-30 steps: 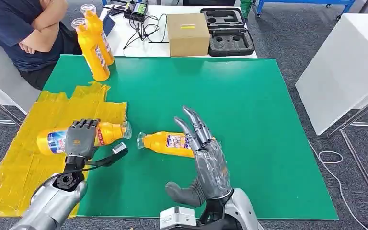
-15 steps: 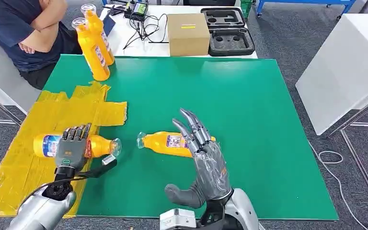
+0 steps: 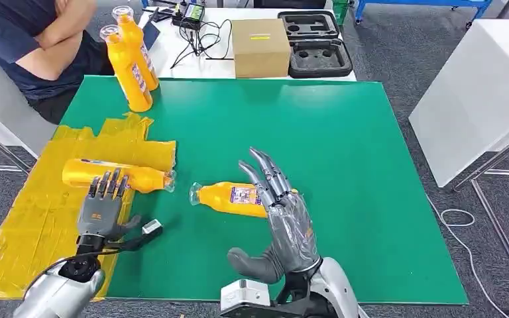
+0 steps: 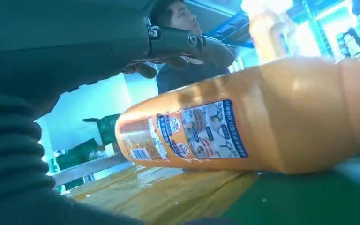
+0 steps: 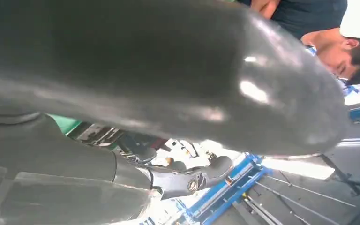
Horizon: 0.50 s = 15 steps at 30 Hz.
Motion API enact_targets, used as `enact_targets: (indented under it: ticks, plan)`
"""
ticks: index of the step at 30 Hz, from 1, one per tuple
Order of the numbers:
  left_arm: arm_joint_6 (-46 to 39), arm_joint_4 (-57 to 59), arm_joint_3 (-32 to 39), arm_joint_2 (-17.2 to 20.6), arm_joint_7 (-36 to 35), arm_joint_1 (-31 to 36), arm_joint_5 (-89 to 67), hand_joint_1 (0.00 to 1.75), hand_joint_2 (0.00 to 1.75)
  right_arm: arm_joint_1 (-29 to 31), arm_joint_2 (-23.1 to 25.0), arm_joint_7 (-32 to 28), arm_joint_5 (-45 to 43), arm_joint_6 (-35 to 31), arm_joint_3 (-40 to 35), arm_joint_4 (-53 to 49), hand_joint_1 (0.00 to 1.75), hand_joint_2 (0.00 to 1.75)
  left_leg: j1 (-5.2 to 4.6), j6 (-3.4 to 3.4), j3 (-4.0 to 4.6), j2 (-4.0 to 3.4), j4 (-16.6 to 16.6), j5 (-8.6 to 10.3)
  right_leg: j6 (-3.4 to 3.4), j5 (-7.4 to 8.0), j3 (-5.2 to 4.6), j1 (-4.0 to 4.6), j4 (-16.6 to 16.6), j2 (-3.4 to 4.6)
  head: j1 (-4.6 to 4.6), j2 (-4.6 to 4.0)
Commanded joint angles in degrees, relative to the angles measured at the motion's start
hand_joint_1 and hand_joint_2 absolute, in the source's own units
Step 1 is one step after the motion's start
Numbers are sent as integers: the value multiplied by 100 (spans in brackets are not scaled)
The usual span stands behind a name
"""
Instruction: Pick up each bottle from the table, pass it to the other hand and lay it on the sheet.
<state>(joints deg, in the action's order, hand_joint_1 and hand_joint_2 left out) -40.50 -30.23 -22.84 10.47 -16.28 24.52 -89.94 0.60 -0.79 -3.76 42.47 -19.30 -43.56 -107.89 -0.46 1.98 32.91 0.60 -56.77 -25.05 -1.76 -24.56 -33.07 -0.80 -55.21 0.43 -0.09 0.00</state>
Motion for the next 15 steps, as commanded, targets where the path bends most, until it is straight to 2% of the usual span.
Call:
enact_targets:
  ticks: [1, 3, 4, 5, 6, 7, 8, 10, 11, 12, 15]
  plan:
    - [50, -2013, 1978, -403, 1005, -526, 328, 0, 0, 258, -90, 184, 68, -52, 73, 339, 0, 0, 4, -7, -1, -7, -1, -3, 3, -1, 1, 4, 4, -1, -4, 0]
    - [50, -2685, 4888, -1565, 3758, -438, 1218, 0, 0, 215, -25, 292, 190, -86, 222, 430, 0, 0, 5, -6, 3, 4, -3, -2, 2, -2, 1, 6, 4, -10, 0, 0]
    - [50, -2685, 4888, -1565, 3758, -438, 1218, 0, 0, 215, -25, 292, 190, -86, 222, 430, 0, 0, 10, -9, 5, 24, -13, -5, 3, -9, 10, 10, 0, -33, -4, 0]
    - [50, -2587, 5472, -1861, 4420, -257, 1777, 0, 0, 218, 13, 296, 179, -80, 282, 532, 0, 0, 12, -9, 7, 23, -16, -5, 3, -8, 6, 12, -1, -32, -4, 0]
    - [50, -1906, 6067, -2041, 5628, 103, 3227, 0, 0, 189, 84, 287, 184, -13, 354, 599, 0, 0, 11, -8, 9, 0, -11, -3, 3, 0, -10, 12, 5, -7, -2, 0]
    - [50, -1933, 5890, -2000, 5628, 61, 3746, 0, 0, 182, 106, 288, 202, 1, 376, 623, 0, 0, 8, -9, 4, 21, -12, -3, 3, -6, 4, 9, 3, -29, -2, 0]
    - [196, -1988, 5025, -1798, 5628, -160, 5328, 0, 0, 166, 204, 311, 226, 81, 452, 735, 0, 175, 6, -8, -1, 18, -3, -2, 3, -3, 11, 6, 8, -24, 11, 0]
    - [905, -2570, 4604, -1721, 5495, -432, 6578, 0, 0, 120, 322, 349, 314, 163, 564, 931, 0, 175, 0, -12, -21, -34, 7, -10, 7, 3, 17, 0, 10, 24, -2, -2]
    - [929, -2759, 4458, -1689, 5366, -509, 6710, 0, 0, 119, 332, 328, 339, 178, 586, 989, 0, 175, 5, -19, -33, -42, 7, -15, 17, 4, 26, 5, 11, 31, -2, 0]
    - [1328, -3058, 4250, -1658, 5418, -626, 7331, 0, 0, 108, 392, 444, 406, 303, 681, 1113, 0, 175, 6, -15, -22, -46, 3, -13, 22, 9, 10, 7, 7, 36, -4, 0]
    - [1576, -3355, 3893, -1571, 5246, -768, 7744, 0, 0, 241, 511, 505, 523, 393, 841, 1476, 0, 175, 13, -16, -17, -21, -1, -9, 22, 7, 9, 14, 10, 18, -4, 0]
